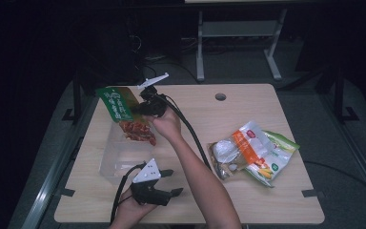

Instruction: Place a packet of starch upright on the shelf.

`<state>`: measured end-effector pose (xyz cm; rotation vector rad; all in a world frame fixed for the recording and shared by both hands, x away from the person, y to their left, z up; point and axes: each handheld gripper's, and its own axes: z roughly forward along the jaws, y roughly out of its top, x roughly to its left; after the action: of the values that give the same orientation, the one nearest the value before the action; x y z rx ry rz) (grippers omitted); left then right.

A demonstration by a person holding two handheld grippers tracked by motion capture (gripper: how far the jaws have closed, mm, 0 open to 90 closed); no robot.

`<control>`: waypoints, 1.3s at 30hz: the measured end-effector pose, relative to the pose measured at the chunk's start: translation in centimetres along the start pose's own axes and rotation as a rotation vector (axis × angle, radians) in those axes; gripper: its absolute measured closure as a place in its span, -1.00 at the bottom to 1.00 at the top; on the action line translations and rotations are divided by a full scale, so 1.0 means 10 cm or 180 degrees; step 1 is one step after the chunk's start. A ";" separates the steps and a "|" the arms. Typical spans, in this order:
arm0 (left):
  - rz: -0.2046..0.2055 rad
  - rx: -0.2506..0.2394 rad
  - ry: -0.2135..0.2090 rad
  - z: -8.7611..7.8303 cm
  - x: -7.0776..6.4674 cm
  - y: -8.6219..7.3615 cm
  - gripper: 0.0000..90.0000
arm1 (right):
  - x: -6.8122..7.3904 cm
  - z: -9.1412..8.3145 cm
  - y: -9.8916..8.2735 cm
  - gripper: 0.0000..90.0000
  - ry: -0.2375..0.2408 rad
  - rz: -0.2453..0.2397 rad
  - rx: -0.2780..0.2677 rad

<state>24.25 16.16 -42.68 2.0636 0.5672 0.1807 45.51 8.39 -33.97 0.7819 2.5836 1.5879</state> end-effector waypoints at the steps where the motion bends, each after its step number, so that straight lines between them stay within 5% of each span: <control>1: -0.0003 -0.0005 0.0004 0.00 0.00 0.00 -0.33 | 0.00 -0.01 -0.01 0.83 -0.0002 0.0013 0.0004; 8: 0.0009 0.0002 -0.0001 0.00 -0.01 0.01 -0.34 | -0.01 -0.07 -0.06 0.62 -0.0152 -0.0051 0.0286; 18: -0.0003 0.0005 0.0000 0.02 -0.02 0.01 -0.34 | -0.06 -0.06 -0.25 0.82 -0.0229 -0.0221 0.0585; 22: -0.0005 0.0016 0.0012 0.02 -0.02 0.00 -0.34 | -0.06 -0.07 -0.27 0.68 -0.0211 -0.0129 0.0570; 27: -0.0005 0.0028 0.0020 0.01 -0.01 0.01 -0.35 | -0.06 -0.13 -0.28 0.56 -0.0249 -0.0246 0.0580; 30: -0.0004 0.0028 0.0024 0.01 -0.01 0.01 -0.35 | -0.06 -0.17 -0.28 0.50 -0.0244 -0.0189 0.0580; 39: -0.0010 0.0039 0.0034 0.03 -0.02 0.01 -0.36 | -0.07 -0.51 -0.34 0.31 -0.0219 0.0001 0.0491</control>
<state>24.16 15.80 -42.76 2.0746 0.5793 0.1868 43.42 2.64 -34.51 0.8305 2.6808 1.3487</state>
